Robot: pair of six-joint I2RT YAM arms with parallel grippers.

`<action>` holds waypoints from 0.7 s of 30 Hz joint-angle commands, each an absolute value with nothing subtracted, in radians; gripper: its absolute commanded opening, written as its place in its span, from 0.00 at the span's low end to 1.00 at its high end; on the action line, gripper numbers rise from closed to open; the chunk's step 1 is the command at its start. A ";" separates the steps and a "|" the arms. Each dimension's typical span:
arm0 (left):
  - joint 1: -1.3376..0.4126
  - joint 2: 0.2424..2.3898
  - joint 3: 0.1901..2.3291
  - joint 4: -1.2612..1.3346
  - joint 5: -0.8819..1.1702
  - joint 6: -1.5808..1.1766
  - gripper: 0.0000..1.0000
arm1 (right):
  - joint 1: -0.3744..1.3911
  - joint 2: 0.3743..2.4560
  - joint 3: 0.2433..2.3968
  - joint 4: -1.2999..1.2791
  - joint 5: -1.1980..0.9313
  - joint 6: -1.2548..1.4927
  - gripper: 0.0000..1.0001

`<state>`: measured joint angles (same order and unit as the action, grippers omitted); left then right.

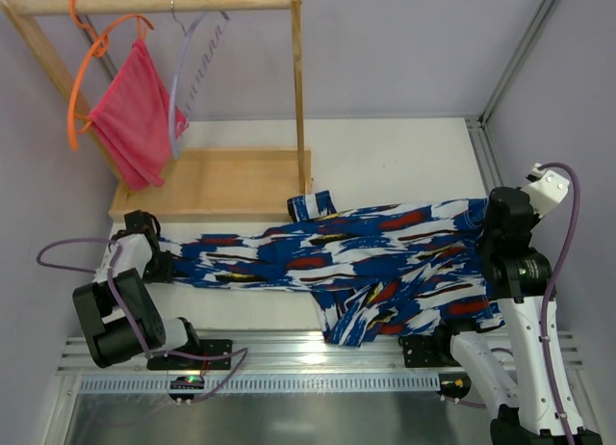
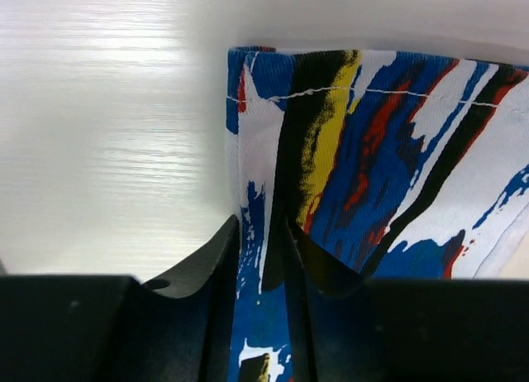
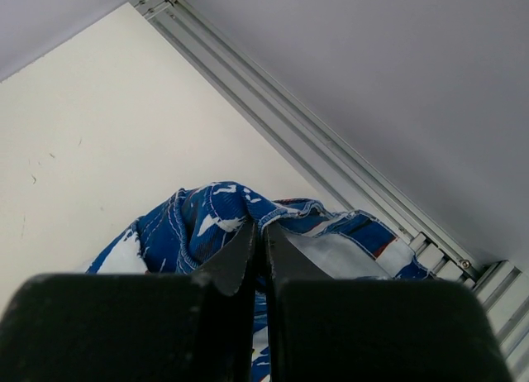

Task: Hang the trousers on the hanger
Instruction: Fold the trousers

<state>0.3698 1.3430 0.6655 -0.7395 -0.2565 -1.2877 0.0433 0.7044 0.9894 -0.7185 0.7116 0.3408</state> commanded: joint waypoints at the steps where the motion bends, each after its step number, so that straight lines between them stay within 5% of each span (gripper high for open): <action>1: 0.416 1.356 0.595 -0.865 -0.347 -1.315 0.27 | 0.038 0.690 1.020 -0.643 0.729 0.334 0.04; 6: 0.414 1.195 0.750 -1.026 -0.458 -1.330 0.21 | 0.037 0.689 1.023 -0.643 0.712 0.337 0.04; 12: 0.416 1.006 0.790 -0.901 -0.485 -1.258 0.77 | 0.038 0.678 1.019 -0.641 0.673 0.351 0.04; 21: 0.407 1.331 0.909 -0.954 -0.408 -1.310 0.69 | 0.038 0.683 1.016 -0.637 0.647 0.342 0.04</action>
<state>0.4084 1.2369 0.8478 -0.9272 -0.4168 -1.2888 0.0433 0.6933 0.9894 -0.7174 0.6537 0.3420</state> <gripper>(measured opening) 0.688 0.045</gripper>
